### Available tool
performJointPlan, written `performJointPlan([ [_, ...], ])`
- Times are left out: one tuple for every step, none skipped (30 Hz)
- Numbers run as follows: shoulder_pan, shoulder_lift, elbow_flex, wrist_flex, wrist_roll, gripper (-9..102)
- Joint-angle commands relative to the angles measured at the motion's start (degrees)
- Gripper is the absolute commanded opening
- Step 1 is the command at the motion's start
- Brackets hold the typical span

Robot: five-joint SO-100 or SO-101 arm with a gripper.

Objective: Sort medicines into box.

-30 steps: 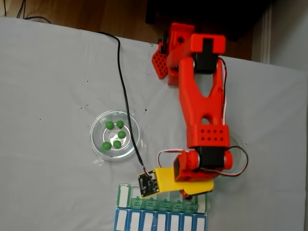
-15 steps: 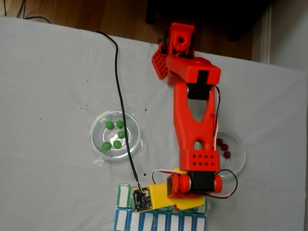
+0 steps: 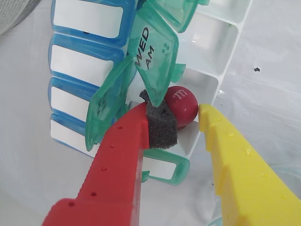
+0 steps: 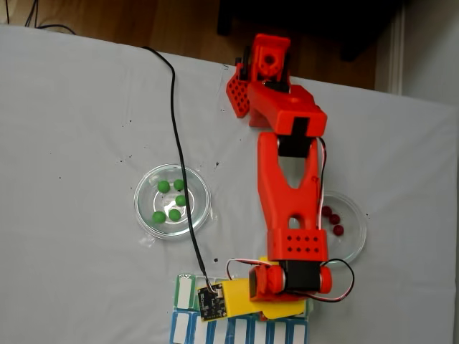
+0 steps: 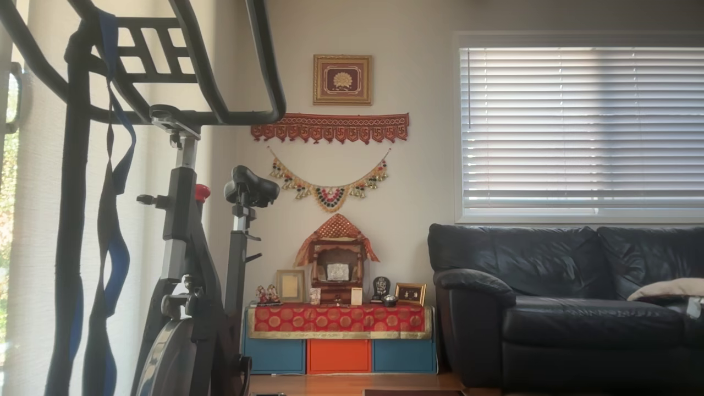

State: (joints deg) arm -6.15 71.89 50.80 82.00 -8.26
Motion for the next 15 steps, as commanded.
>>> performJointPlan([
  [-0.97,1.41,-6.42,0.44,0.09,14],
  [-0.97,1.14,-6.68,0.79,0.00,16],
  [-0.97,1.05,-6.94,1.05,-0.09,17],
  [-1.05,0.97,-7.12,1.32,-0.18,18],
  [-1.05,1.05,-7.12,1.49,-0.26,19],
  [-1.05,1.14,-7.12,1.58,-0.26,19],
  [-1.05,1.14,-7.29,1.93,-0.26,19],
  [-1.05,1.14,-7.91,2.72,-0.44,19],
  [-1.23,0.88,-8.96,3.96,-0.70,18],
  [-1.58,0.18,-11.07,6.77,-1.58,18],
  [-1.85,-0.35,-12.30,8.53,-2.11,17],
  [-2.11,-0.97,-14.33,10.99,-2.99,14],
  [-2.37,-1.41,-16.00,13.62,-4.57,6],
  [-2.64,-1.49,-16.52,15.47,-5.98,1],
  [-2.81,-1.05,-16.70,17.93,-7.56,1],
])
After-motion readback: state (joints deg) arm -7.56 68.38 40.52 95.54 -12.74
